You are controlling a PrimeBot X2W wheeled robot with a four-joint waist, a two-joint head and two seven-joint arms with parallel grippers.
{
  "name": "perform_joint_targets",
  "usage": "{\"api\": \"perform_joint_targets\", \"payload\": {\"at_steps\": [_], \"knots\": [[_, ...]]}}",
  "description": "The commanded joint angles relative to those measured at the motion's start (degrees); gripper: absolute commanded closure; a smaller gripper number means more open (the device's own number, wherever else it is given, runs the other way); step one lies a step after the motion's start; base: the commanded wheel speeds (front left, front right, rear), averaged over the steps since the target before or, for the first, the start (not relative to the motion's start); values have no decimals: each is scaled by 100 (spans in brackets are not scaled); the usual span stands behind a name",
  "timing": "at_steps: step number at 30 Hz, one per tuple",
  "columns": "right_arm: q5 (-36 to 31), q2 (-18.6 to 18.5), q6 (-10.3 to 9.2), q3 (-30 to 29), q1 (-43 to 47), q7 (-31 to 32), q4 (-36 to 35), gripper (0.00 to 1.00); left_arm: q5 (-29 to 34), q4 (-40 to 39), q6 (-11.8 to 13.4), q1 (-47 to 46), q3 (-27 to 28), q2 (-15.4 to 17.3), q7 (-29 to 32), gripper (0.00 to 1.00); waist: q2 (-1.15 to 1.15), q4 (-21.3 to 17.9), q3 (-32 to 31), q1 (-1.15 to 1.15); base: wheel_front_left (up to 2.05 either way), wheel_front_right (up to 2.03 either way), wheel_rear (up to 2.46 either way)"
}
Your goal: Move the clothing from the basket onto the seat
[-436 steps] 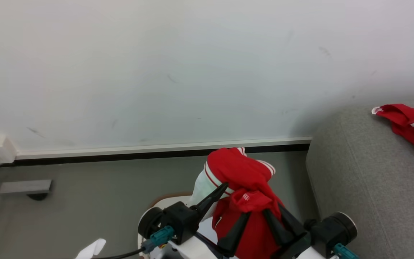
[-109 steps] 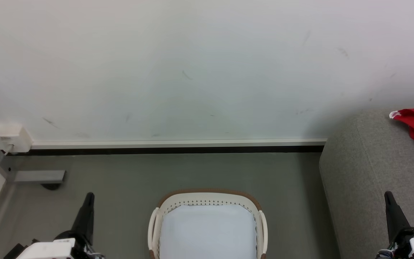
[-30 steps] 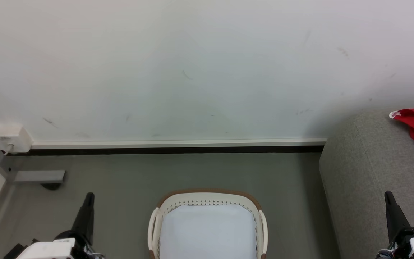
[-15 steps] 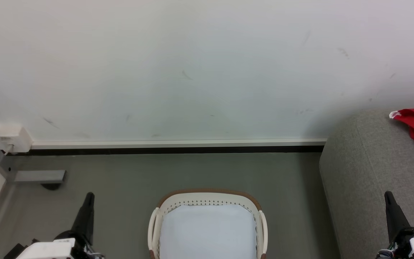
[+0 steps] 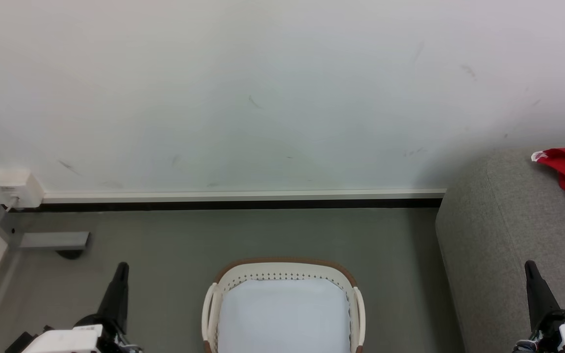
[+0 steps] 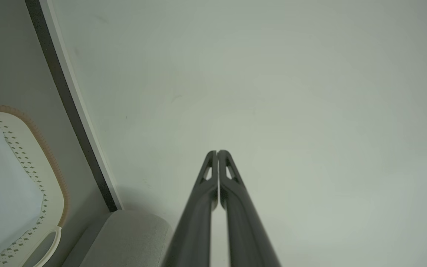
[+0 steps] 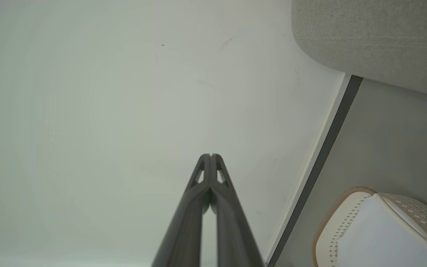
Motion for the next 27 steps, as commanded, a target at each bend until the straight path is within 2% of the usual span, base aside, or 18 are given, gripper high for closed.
{"api": "perform_joint_targets", "payload": {"at_steps": [1, 27], "knots": [[11, -41, -12, -21, -67, 14, -21, 100, -82, -17, -27, -42, 12, 40, 21, 100, 0, 0, 0, 0, 0, 0, 0], [11, -40, -12, -21, -67, 14, -21, 100, -82, -17, -26, -42, 12, 40, 22, 100, 0, 0, 0, 0, 0, 0, 0]]}}
